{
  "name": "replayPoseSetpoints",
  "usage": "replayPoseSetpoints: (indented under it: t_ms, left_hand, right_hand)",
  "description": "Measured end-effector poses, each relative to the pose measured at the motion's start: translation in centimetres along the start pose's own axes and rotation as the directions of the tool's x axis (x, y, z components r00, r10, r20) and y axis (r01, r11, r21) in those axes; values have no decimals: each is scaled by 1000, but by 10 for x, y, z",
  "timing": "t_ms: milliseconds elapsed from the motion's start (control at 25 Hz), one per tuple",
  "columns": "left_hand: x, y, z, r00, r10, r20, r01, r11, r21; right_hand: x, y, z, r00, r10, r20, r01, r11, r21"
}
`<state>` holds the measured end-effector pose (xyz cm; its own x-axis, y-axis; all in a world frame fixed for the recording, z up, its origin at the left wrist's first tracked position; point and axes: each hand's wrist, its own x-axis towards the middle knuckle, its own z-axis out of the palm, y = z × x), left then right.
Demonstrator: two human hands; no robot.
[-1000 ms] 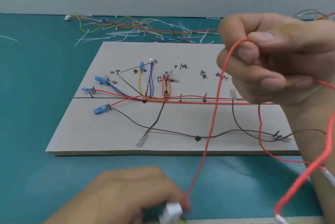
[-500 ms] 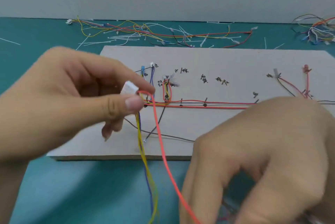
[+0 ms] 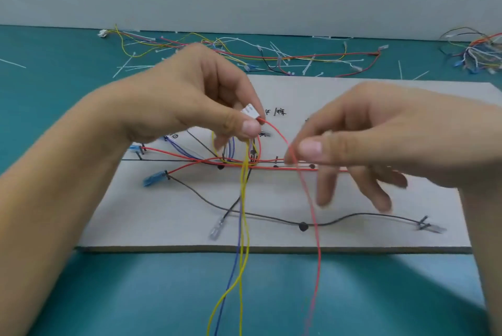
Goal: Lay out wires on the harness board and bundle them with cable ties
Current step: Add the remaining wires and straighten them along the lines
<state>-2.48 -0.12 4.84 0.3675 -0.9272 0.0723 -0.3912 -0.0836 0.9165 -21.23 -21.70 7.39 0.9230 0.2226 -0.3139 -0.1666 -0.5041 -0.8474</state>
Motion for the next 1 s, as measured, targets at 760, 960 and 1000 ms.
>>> replayPoseSetpoints:
  t_ms: [760, 960, 1000]
  left_hand:
    - [-13, -8, 21, 963, -51, -264, 28, 996, -89]
    - [-11, -6, 27, 950, -35, -310, 2, 994, -106]
    - [-11, -6, 29, 952, -37, -305, -3, 991, -132]
  right_hand:
    - [68, 8, 38, 918, -20, -395, 190, 898, 398]
    - [71, 8, 41, 896, 4, -443, 196, 892, 406]
    - [72, 7, 41, 894, 12, -447, 192, 892, 408]
